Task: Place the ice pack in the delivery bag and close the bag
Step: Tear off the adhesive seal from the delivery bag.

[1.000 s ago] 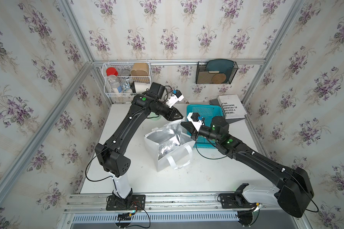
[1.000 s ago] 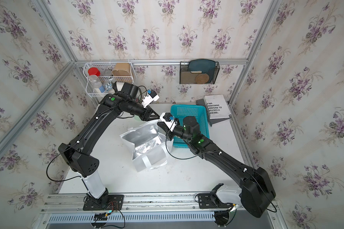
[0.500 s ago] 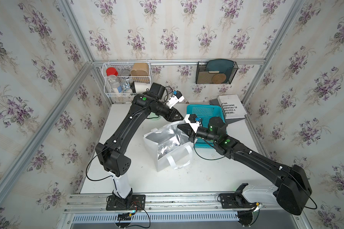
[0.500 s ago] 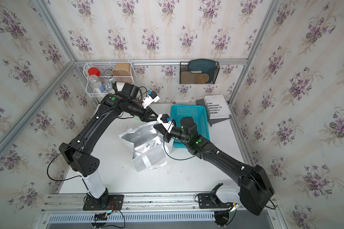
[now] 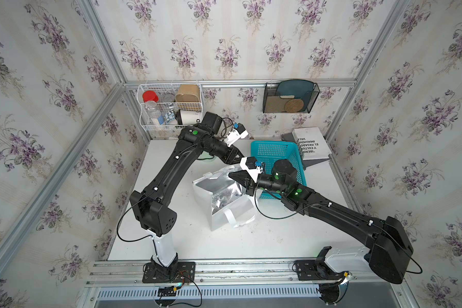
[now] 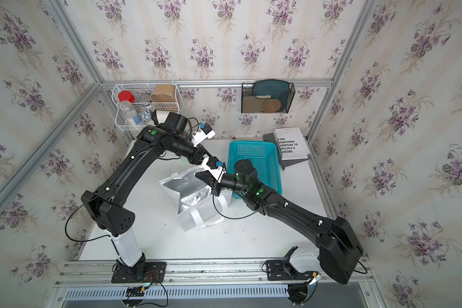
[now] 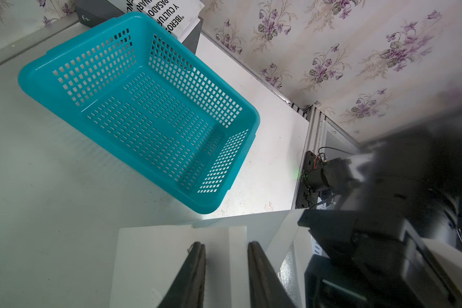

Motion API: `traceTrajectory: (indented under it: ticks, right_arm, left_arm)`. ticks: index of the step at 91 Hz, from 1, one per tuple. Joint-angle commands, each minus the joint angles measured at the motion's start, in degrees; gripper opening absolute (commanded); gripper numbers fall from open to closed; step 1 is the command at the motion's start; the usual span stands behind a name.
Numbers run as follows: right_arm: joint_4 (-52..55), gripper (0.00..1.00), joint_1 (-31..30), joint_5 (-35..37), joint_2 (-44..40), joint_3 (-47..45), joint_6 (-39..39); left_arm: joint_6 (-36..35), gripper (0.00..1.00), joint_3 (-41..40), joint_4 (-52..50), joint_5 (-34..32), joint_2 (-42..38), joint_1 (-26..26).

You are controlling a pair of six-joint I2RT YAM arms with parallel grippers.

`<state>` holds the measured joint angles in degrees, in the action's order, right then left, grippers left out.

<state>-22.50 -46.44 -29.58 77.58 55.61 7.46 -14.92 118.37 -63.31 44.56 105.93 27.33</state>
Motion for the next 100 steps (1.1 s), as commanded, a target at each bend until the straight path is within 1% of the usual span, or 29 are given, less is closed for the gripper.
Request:
traceTrajectory:
  ticks: [1, 11, 27, 49, 61, 68, 81, 87, 94, 100]
  right_arm:
    - [-2.78, 0.00, -1.67, -0.78, 0.97, 1.27, -0.93]
    - [-3.41, 0.00, -3.80, -1.59, 2.66, 2.89, -1.10]
    - [-4.01, 0.00, -8.82, -3.55, 6.69, 6.66, -1.05]
    - [-3.36, 0.00, -15.74, -7.92, 13.83, 14.86, 0.05]
    - [-3.58, 0.00, -18.10, -9.66, 16.70, 19.84, 0.12]
    - [-4.06, 0.00, -19.36, -10.05, 17.31, 21.66, -0.12]
    - [-3.37, 0.00, -22.14, -8.90, 16.75, 23.62, 0.87]
    - [-3.42, 0.00, -23.05, -7.75, 16.47, 23.89, 0.97]
    - [-3.41, 0.00, -23.89, -6.09, 16.11, 24.18, 0.95]
    - [-3.59, 0.00, -24.41, -4.81, 15.71, 24.55, 0.81]
  left_arm:
    - [-0.51, 0.32, 0.78, -0.35, -0.20, 0.32, -0.08]
    - [-0.39, 0.32, 1.14, -0.08, -0.45, 0.62, -0.09]
    - [-0.15, 0.32, 1.43, 0.48, -0.63, 1.40, -0.17]
    - [1.46, 0.33, 1.40, 2.85, -1.06, 2.25, -1.23]
    - [3.64, 0.35, 1.27, 5.54, -1.81, 2.09, -2.49]
    - [5.88, 0.36, 1.32, 7.73, -1.66, 1.43, -4.17]
    - [10.87, 0.39, 0.31, 14.45, -1.81, -1.71, -9.44]
    - [13.62, 0.40, -1.83, 18.53, -1.94, -4.01, -12.39]
    - [16.46, 0.44, -5.27, 23.18, -2.15, -7.48, -15.62]
    - [18.47, 0.47, -8.57, 26.62, -3.68, -10.70, -18.12]
